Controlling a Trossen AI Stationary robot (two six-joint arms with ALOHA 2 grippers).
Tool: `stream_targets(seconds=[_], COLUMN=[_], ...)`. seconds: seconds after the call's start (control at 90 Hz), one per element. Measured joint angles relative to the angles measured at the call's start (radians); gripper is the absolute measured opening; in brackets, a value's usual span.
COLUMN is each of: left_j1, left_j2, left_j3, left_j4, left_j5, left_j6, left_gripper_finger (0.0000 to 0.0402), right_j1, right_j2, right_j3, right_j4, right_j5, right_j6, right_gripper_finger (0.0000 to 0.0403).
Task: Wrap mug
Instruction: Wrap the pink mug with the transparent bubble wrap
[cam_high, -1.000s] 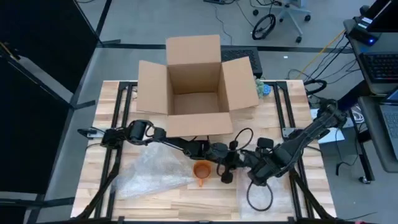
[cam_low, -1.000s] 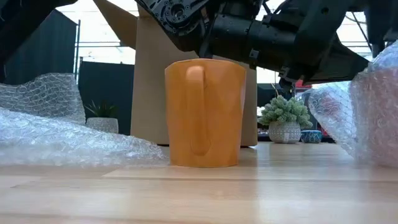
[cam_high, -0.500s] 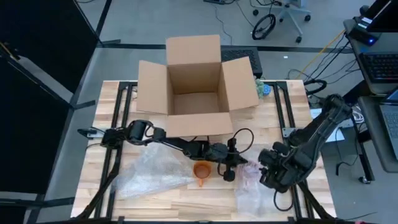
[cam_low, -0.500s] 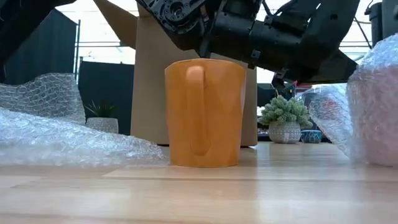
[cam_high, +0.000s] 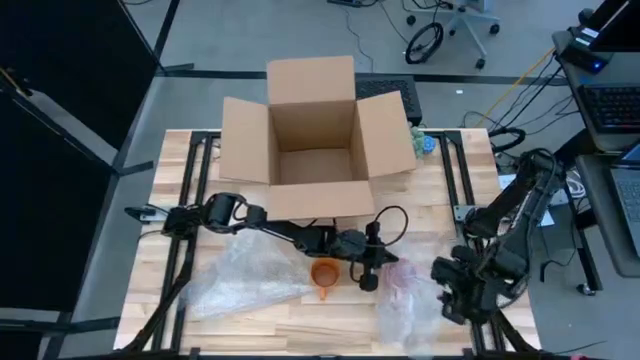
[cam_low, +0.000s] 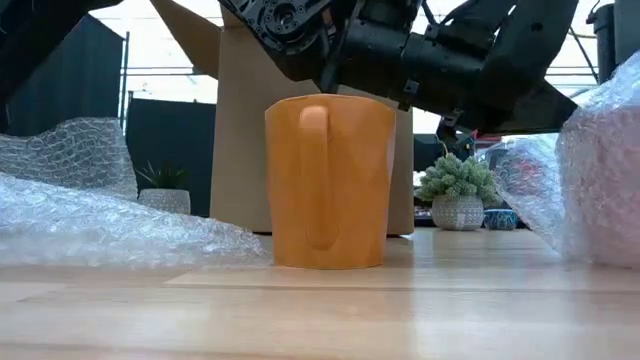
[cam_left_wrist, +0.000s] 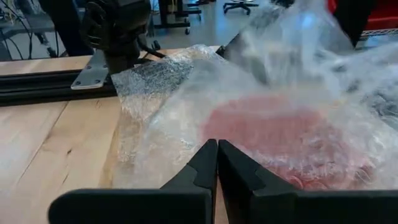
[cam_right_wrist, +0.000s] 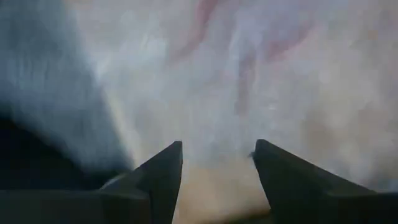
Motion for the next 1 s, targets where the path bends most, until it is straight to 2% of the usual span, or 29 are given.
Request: stream_targets(seconds=[0.144,0.267,0.444,0.578,0.733,1.0], left_j1=[0.000,0.000,0.000,0.001,0.001,0.001], left_j2=[0.000,0.000,0.000,0.000,0.000,0.000], left_j3=[0.000,0.000,0.000,0.000,0.000,0.000], left_j4=[0.001,0.001,0.003,0.008,0.009,0.011], left_j5=[0.000,0.000,0.000,0.000,0.000,0.000], left_j6=[0.000,0.000,0.000,0.000,0.000,0.001], left_gripper_finger=[0.0000,0.0000,0.0000,0.0000,0.0000,0.0000], right_j1=[0.064,0.094,0.099,0.094,0.089,-0.001], right_j2=[0.039,0.098,0.203,0.262,0.254,0.239], right_j3=[-0.043,-0.054,-0.054,-0.054,-0.054,-0.054], right_j4=[0.079,0.082,0.081,0.045,-0.014,-0.281], right_j5=[0.006,0.076,0.115,0.300,0.506,0.502], right_j6=[0.095,0.160,0.147,0.139,0.144,0.190], right_gripper_finger=[0.0185,0.0185,0.0185,0.0185,0.0176,0.0144])
